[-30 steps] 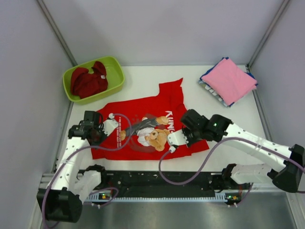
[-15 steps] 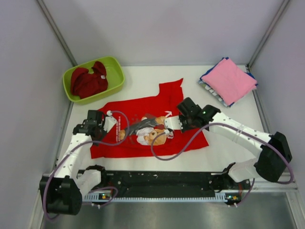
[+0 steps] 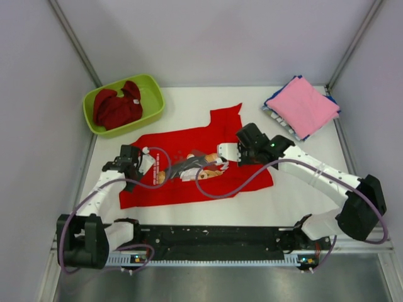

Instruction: Fold and stack the t-shirts

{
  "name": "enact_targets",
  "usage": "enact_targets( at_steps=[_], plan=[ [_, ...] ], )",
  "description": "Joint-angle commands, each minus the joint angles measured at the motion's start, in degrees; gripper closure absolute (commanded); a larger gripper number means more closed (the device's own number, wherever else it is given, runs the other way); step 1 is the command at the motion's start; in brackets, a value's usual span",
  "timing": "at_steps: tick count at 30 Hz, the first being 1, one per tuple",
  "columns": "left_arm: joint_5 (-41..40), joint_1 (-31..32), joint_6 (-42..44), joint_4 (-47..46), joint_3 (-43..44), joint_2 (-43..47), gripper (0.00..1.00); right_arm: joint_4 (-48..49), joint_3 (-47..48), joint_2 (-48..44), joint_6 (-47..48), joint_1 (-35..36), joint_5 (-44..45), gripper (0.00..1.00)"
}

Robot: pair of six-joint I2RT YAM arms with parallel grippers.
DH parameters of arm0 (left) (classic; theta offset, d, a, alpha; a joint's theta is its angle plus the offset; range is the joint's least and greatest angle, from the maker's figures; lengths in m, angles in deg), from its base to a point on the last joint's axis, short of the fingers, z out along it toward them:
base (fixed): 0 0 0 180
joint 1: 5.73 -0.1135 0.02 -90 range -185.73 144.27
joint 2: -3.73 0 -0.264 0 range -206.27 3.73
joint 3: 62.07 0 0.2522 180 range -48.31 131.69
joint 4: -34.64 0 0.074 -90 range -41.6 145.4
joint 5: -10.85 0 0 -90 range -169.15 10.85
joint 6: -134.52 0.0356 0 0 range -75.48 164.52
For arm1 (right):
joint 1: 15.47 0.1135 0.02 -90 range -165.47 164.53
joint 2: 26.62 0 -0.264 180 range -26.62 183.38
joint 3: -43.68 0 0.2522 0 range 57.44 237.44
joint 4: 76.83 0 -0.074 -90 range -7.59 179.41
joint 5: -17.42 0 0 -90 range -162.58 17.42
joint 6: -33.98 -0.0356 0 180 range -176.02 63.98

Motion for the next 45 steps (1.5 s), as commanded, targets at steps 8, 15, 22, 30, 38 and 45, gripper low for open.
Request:
enact_targets(
  at_steps=[8, 15, 22, 30, 38, 45],
  plan=[
    [-0.3, -0.3, -1.4, -2.4, 1.7, -0.9, 1.00, -20.6, -1.3, -4.5, -8.3, 10.2, -22.3, 1.00],
    [2.8, -0.3, -0.3, 0.3, 2.0, 2.1, 1.00, -30.8, -5.2, -1.0, -7.6, 15.1, -37.5, 1.00],
    [11.2, -0.3, 1.8, 4.0, 2.1, 7.9, 1.00, -10.3, -5.2, -8.6, -13.8, 11.2, -21.9, 0.48],
    [14.5, -0.3, 6.5, 10.3, -0.1, 9.4, 0.89, 16.7, -7.6, -8.0, -52.8, -18.6, -18.4, 0.42],
    [28.1, -0.3, 4.9, 15.4, 15.0, 8.2, 0.32, 21.3, -11.4, 3.1, -62.7, -27.3, -15.8, 0.46],
    [15.5, -0.3, -7.2, -5.7, 19.7, -6.3, 0.38, 25.1, -12.3, 11.8, -64.6, -27.4, -18.5, 0.54]
  ],
)
